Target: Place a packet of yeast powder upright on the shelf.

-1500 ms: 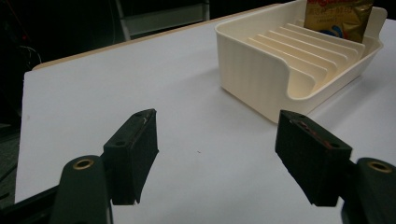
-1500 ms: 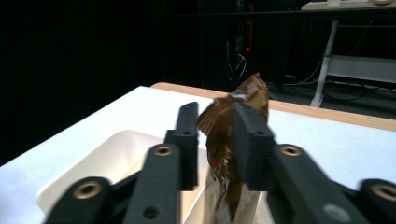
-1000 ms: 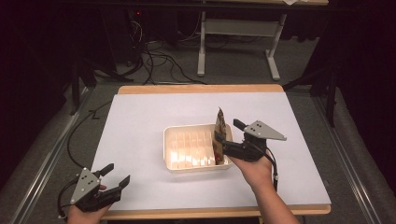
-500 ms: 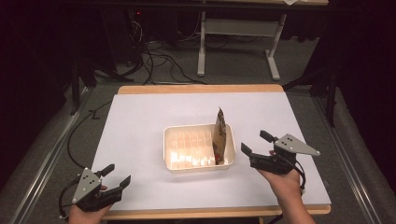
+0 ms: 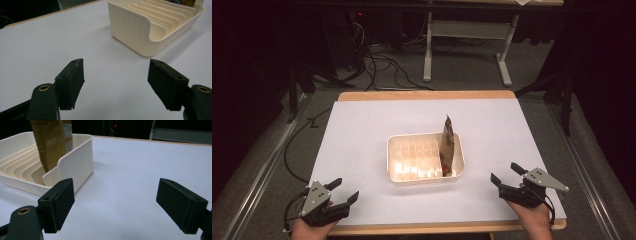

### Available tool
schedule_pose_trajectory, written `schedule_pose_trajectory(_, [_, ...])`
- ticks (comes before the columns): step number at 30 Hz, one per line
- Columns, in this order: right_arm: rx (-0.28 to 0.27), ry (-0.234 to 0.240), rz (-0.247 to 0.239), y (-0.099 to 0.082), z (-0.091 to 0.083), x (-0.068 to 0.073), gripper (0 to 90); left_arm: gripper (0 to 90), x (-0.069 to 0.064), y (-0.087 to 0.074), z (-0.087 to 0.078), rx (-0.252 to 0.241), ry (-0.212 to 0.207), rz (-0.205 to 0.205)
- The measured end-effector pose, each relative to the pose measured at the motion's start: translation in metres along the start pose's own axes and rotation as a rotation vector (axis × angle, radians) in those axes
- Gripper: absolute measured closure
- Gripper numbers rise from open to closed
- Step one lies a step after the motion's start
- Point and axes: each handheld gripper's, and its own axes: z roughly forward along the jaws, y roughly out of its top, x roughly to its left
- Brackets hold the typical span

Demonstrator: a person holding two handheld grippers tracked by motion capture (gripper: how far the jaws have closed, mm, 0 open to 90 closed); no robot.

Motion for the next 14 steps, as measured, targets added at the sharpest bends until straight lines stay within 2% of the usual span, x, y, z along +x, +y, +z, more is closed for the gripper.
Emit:
schedule_pose_trajectory(2, [0.000, 0.015, -0.029, 0.001, 0.004, 0.006, 16.0, 29.4, -0.003, 0.002, 0.000, -0.007, 0.000, 0.015])
schedule_pose_trajectory(5, [0.018, 0.028, -0.037, 0.000, 0.007, 0.011, 16.1, 29.4, -0.002, 0.001, -0.002, -0.014, -0.002, 0.010])
schedule_pose_trajectory(9, [0.019, 0.022, -0.022, 0.000, 0.005, 0.009, 16.1, 29.4, 0.003, 0.000, -0.006, -0.024, 0.002, -0.008])
schedule_pose_trajectory(14, [0.034, 0.012, 0.009, -0.002, 0.008, 0.004, 16.6, 29.4, 0.005, -0.001, -0.010, -0.036, 0.011, -0.012])
